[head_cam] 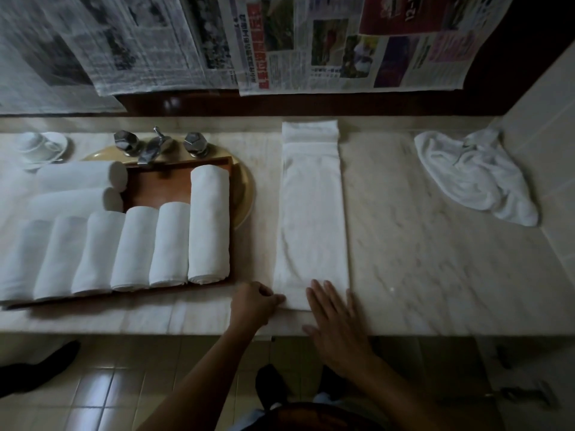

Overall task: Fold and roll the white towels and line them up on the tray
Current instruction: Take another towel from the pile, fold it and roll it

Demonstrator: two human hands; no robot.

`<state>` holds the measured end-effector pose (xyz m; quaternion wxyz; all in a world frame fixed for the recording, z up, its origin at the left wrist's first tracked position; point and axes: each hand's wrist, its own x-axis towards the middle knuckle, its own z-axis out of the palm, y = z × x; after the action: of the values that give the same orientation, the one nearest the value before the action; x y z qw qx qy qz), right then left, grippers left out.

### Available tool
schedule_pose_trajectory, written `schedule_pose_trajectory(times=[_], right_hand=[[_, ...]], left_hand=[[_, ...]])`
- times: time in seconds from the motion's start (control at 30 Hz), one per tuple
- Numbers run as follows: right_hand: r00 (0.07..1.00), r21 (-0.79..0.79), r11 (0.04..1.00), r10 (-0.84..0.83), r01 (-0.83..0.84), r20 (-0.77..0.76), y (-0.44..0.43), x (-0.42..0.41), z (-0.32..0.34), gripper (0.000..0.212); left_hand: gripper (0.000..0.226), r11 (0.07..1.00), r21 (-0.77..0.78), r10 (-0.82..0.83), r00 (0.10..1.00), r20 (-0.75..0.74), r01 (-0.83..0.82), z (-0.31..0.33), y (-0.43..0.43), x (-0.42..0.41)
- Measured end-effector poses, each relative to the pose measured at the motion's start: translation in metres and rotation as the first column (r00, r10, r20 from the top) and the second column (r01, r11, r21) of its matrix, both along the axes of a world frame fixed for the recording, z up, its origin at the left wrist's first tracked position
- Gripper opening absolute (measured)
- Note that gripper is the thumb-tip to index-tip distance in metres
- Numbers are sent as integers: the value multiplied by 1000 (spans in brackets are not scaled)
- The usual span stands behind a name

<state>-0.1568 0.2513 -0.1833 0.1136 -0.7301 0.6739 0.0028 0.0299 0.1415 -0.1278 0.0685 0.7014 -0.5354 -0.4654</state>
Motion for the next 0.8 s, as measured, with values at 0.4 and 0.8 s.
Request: schedule_pose_trajectory(times=[0.4,0.8], right_hand=[[979,-48,998,-36,46,199,-39,5,12,67],[995,15,995,-101,101,1,-162,-36,20,59]], left_hand=[[30,988,-121,-78,984,161,98,-3,19,-5],[21,962,-227,-111,975,194,155,-15,16,-4]])
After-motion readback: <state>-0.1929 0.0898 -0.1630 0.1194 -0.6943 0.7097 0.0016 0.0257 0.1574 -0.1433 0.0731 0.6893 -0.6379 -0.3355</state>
